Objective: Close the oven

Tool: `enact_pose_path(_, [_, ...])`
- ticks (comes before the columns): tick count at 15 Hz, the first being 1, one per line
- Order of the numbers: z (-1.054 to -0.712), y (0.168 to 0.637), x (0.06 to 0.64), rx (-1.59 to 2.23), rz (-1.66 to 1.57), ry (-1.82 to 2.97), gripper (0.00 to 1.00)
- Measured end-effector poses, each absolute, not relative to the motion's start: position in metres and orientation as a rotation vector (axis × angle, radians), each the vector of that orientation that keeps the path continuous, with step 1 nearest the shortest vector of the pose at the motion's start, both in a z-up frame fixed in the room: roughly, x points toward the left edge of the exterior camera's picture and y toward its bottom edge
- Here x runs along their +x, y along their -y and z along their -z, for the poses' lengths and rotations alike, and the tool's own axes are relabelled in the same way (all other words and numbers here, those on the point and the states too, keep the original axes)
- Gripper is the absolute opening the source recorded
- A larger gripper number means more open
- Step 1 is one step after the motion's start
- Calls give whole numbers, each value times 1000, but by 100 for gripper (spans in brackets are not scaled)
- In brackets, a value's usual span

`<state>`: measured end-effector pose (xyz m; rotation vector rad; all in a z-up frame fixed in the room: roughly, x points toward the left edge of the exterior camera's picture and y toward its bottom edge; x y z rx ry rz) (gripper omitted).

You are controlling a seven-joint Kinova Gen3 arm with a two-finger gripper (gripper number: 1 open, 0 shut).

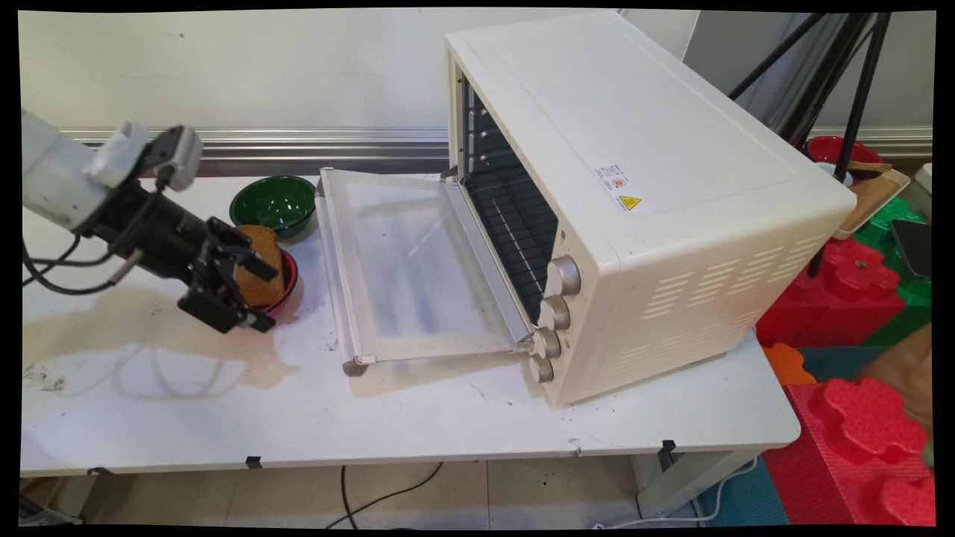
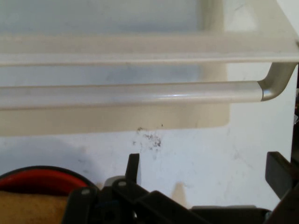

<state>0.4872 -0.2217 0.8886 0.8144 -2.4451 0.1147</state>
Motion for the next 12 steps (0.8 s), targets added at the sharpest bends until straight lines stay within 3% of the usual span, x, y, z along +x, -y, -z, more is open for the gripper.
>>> enact_pose_path(12, [-829, 222, 459, 829, -134, 2469, 100])
